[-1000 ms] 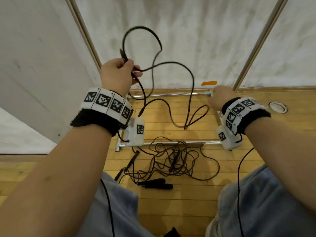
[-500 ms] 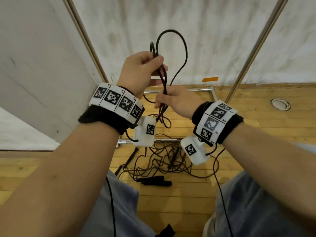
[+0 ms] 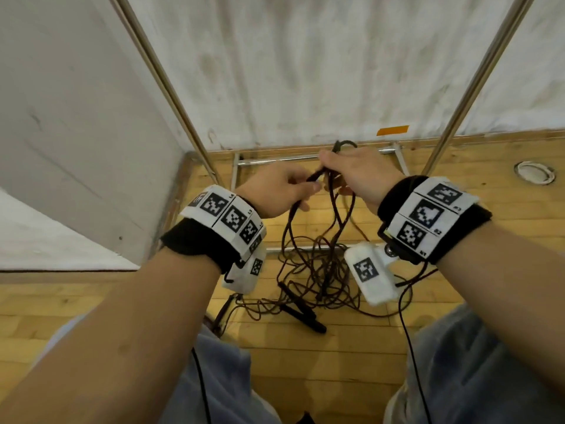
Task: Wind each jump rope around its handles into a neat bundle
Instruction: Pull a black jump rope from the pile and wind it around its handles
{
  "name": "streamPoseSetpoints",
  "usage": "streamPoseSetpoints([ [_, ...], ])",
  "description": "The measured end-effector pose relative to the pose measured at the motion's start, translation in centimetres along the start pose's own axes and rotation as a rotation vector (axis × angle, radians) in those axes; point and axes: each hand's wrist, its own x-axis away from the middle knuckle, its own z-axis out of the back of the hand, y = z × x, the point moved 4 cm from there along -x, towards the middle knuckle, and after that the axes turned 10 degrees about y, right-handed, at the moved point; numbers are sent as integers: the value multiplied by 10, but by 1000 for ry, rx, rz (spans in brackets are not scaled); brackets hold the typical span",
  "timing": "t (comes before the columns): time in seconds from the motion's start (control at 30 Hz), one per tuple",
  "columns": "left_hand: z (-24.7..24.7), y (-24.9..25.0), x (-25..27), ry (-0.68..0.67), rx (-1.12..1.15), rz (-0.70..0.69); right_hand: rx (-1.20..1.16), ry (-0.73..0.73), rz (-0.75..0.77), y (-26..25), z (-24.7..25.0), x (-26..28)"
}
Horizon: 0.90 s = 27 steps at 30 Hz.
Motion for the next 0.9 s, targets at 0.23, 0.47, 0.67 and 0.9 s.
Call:
streamPoseSetpoints([
  [0.23, 6, -22, -9, 67, -284, 91, -96, 308, 34, -4, 28, -19],
  [0.47, 0, -68, 2, -133, -926, 294, -319, 510, -13, -18, 65, -31],
  [0.67, -9, -14, -11, 140, -48, 11, -345, 138, 52, -44, 32, -9],
  [0.9, -32, 30, -9, 43, 443, -37, -527, 167, 10, -64, 33, 6],
])
